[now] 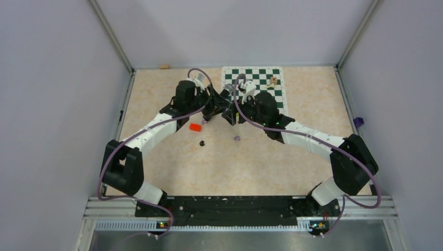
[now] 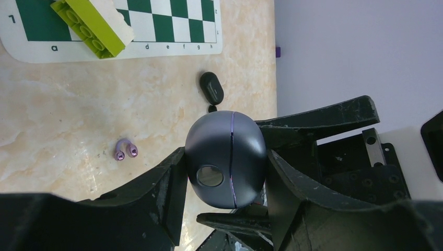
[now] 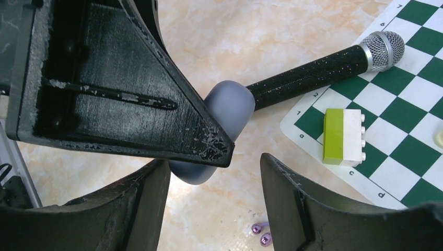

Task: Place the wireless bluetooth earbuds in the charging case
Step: Pick up the charging case at the center of the board.

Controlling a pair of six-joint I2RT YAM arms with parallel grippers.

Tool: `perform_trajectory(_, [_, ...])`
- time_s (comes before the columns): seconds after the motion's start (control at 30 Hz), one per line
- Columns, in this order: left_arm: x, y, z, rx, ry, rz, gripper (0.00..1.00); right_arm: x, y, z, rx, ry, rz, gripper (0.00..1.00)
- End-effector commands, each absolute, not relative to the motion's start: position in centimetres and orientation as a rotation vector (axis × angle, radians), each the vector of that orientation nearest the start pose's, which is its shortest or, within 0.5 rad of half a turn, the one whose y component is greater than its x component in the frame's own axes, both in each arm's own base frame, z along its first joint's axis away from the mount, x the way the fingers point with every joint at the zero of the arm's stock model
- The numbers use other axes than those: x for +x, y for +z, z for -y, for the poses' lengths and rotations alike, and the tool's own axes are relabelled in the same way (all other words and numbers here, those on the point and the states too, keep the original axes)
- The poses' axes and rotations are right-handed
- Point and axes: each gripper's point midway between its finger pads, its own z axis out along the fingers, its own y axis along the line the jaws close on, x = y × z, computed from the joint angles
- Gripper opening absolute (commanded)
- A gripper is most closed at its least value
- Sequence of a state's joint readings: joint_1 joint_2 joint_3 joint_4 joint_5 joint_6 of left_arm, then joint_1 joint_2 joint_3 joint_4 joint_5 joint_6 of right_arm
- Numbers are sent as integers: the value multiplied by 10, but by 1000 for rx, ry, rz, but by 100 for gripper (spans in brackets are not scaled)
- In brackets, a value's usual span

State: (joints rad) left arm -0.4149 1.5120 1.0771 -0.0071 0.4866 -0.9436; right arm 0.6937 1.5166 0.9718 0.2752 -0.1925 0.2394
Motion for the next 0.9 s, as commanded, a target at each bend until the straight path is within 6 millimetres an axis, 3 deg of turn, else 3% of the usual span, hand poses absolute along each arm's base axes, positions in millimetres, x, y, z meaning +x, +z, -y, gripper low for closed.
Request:
perform_trajectory(0.0, [353, 227, 281, -217, -1356, -2157, 25, 343, 230, -345, -539, 839, -1767, 62])
perform_trajectory(0.2, [351, 226, 284, -221, -1377, -2163, 25, 348, 231, -343, -529, 806, -1774, 57])
perform_trajectory(0.33, [349, 227, 287, -221, -1415, -2158, 25, 355, 231, -338, -517, 756, -1774, 48])
perform_trajectory(0.87, [344, 231, 296, -201, -1477, -2147, 27, 352, 237, -341, -560, 762, -1754, 31])
